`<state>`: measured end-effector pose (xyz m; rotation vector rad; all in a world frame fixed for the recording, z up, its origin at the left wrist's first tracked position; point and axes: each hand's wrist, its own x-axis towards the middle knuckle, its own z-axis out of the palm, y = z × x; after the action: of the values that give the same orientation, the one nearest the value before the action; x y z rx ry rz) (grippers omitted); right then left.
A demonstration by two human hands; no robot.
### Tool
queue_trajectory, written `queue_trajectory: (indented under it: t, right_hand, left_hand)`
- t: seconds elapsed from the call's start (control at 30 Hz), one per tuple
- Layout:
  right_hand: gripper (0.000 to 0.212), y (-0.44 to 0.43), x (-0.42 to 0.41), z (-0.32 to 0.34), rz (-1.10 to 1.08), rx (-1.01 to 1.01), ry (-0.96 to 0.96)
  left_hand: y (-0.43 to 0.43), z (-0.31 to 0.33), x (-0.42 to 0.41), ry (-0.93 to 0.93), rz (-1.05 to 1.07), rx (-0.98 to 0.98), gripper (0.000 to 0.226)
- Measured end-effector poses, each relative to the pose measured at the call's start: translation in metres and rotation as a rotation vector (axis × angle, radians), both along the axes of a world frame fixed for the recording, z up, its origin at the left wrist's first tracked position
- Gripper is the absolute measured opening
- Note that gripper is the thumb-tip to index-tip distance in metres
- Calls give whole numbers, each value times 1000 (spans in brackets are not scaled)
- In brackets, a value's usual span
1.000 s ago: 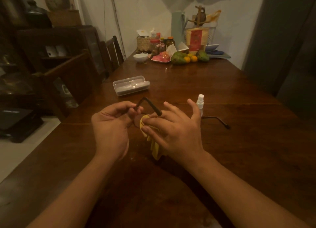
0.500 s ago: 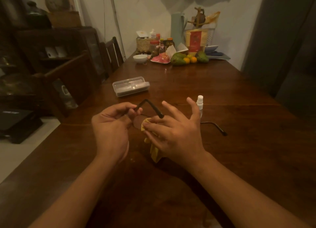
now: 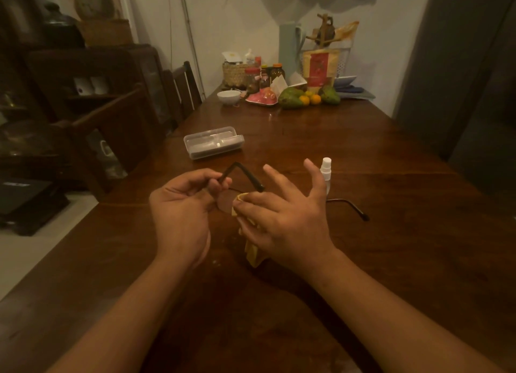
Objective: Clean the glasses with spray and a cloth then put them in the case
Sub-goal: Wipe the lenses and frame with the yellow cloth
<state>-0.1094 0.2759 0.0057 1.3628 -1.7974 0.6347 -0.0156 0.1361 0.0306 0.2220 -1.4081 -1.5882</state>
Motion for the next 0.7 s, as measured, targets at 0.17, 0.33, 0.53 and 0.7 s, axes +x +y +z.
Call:
queue_trajectory:
  t: [0.17,0.33,0.53,0.7]
  right_hand:
    - [27,-4,6,-2,64,27,29]
    - [25,4,-7,-1,151,13,-18]
    - [30,7,-15,3,102,57,-151]
    - [42,3,-3,8,-2,256,-113]
  left_hand:
    - [2,1,2,-8,-7,24,28]
    - [2,5,2,15,11,39,45]
    - [2,11,2,110,56,113,51]
    - [-3,12,2,162,70,171,55]
